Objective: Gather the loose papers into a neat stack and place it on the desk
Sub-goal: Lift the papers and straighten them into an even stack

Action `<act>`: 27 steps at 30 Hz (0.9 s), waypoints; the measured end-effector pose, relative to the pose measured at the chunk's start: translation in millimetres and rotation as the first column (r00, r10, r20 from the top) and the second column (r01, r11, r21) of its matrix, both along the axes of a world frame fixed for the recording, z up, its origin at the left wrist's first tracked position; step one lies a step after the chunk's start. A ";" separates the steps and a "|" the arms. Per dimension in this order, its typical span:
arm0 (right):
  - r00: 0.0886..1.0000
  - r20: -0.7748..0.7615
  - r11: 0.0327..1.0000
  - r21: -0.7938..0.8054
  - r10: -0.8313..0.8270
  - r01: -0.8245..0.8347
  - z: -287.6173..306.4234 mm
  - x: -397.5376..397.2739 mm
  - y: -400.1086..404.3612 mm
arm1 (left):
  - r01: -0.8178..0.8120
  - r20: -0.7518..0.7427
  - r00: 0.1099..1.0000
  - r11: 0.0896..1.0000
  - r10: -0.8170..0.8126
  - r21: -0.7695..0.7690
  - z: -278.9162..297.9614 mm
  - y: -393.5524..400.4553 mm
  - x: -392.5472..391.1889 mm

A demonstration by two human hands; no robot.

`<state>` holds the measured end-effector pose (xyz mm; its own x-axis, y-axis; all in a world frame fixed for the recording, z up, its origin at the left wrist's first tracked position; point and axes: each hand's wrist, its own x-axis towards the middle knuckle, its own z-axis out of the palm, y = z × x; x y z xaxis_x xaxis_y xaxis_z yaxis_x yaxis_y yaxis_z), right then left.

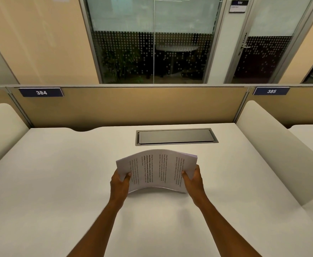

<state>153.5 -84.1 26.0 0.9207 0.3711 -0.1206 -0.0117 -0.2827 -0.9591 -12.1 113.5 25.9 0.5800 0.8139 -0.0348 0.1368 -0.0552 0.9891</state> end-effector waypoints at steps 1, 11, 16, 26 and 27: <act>1.000 0.012 1.000 0.004 0.001 -0.001 1.3 0.8 0.5 | -0.009 0.007 1.000 1.000 0.009 0.005 0.9 -0.5 0.9; 1.000 -0.021 1.000 0.024 0.013 -0.013 -5.5 -1.2 -3.5 | 0.017 -0.031 0.999 1.000 -0.017 -0.011 -8.8 -2.7 -4.7; 1.000 -0.006 0.999 0.013 0.029 -0.029 2.4 9.7 -2.8 | 0.052 -0.062 0.997 0.995 -0.047 0.082 5.5 6.7 2.4; 0.984 0.168 0.998 0.026 0.054 -0.059 48.6 49.6 -13.5 | 0.267 -0.187 0.961 0.866 -0.205 0.422 90.2 54.7 34.9; 0.978 0.193 0.997 -0.014 0.081 -0.080 52.0 52.9 -13.5 | 0.284 -0.196 0.956 0.845 -0.216 0.453 99.2 57.9 38.8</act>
<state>206.5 -97.6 78.0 0.8940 0.4448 0.0539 0.1966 -0.2814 -0.9392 26.7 171.4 125.1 0.7835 0.5794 0.2245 0.1824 -0.5599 0.8082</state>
